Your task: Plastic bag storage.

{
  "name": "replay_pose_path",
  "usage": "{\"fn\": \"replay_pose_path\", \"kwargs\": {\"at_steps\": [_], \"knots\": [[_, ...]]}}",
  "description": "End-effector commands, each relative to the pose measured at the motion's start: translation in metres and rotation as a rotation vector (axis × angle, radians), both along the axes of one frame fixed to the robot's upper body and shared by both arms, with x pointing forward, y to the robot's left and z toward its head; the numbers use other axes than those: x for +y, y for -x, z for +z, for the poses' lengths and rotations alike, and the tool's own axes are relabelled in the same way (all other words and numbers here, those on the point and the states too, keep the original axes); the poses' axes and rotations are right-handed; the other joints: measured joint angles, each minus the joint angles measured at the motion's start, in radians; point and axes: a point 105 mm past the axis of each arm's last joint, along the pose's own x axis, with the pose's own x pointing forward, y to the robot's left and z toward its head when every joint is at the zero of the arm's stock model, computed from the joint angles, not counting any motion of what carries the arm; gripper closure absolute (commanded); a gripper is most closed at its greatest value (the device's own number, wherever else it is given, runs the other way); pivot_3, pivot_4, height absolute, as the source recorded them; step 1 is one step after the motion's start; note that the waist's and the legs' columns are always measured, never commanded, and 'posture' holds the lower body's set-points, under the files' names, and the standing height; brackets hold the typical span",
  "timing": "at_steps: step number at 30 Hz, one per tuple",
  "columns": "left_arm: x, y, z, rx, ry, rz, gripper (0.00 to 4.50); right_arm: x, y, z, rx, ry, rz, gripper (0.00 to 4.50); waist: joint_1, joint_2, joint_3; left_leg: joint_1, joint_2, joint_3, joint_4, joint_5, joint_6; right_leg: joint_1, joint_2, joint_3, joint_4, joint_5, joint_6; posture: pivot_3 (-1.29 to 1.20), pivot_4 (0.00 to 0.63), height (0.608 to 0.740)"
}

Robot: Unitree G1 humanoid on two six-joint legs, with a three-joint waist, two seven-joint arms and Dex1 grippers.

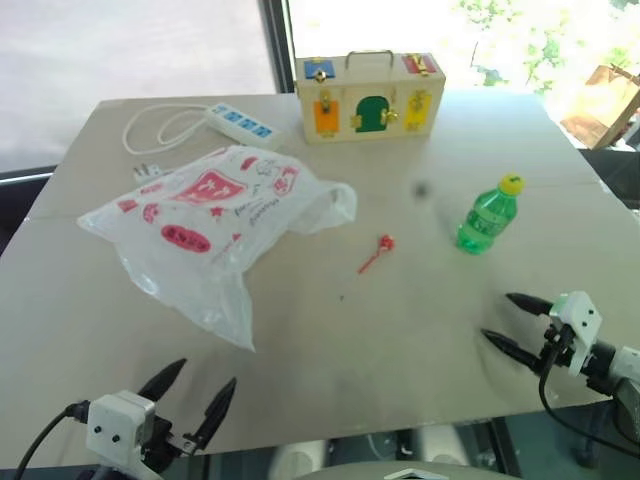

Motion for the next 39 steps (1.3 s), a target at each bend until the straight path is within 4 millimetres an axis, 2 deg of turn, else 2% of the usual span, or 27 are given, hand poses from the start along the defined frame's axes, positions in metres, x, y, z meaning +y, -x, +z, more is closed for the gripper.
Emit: {"fn": "replay_pose_path", "kwargs": {"at_steps": [1, 7, 18, 29, 32, 36, 39], "knots": [[0.005, -0.004, 0.008, -0.048, -0.033, 0.001, 0.06, 0.003, 0.002, 0.004, -0.026, -0.014, 0.019, 0.0, 0.0, 0.0, 0.0, 0.0, 0.0, 0.0, 0.0, 0.0, 0.0, 0.0, 0.0, 0.0, 0.0, 0.0, 0.0, 0.0, 0.15, 0.74], [0.008, -0.012, 0.009, -0.076, -0.054, 0.005, 0.06, 0.007, 0.003, 0.004, -0.037, -0.032, 0.036, 0.0, 0.0, 0.0, 0.0, 0.0, 0.0, 0.001, 0.0, 0.0, 0.0, 0.0, 0.002, 0.001, 0.0, 0.002, -0.003, 0.0, 0.15, 0.74], [0.003, -0.011, 0.008, -0.082, -0.049, -0.013, 0.06, 0.01, 0.003, 0.003, -0.044, -0.04, 0.043, 0.0, 0.0, 0.0, 0.0, 0.001, 0.0, 0.001, 0.0, 0.0, 0.0, 0.0, 0.002, 0.001, 0.001, 0.002, -0.003, 0.0, 0.15, 0.74], [-0.019, -0.008, 0.008, -0.093, -0.012, -0.043, 0.06, 0.018, 0.008, 0.006, -0.047, -0.066, 0.081, 0.0, 0.0, 0.0, -0.001, 0.001, 0.0, 0.001, 0.001, 0.0, 0.0, 0.001, 0.002, 0.001, 0.001, 0.002, -0.003, 0.0, 0.15, 0.74], [-0.025, -0.014, 0.011, -0.112, -0.014, -0.038, 0.06, 0.027, 0.01, 0.011, -0.05, -0.087, 0.124, 0.0, 0.0, 0.0, -0.001, 0.002, 0.0, 0.002, 0.001, 0.0, 0.0, 0.001, 0.002, 0.002, 0.002, 0.001, -0.002, 0.0, 0.15, 0.74], [-0.043, -0.026, 0.02, -0.16, 0.003, -0.002, 0.06, 0.059, 0.018, 0.035, -0.067, -0.162, 0.259, 0.0, 0.0, 0.0, -0.001, 0.002, 0.0, 0.001, 0.002, 0.0, 0.0, 0.002, 0.002, 0.002, 0.002, 0.002, -0.002, 0.0, 0.15, 0.74], [-0.06, -0.028, 0.023, -0.183, 0.007, 0.024, 0.06, 0.076, 0.02, 0.047, -0.082, -0.202, 0.302, 0.0, 0.0, 0.0, -0.001, 0.002, 0.0, 0.001, 0.002, 0.0, 0.0, 0.003, 0.002, 0.002, 0.002, 0.002, -0.002, 0.0, 0.15, 0.74]]}}
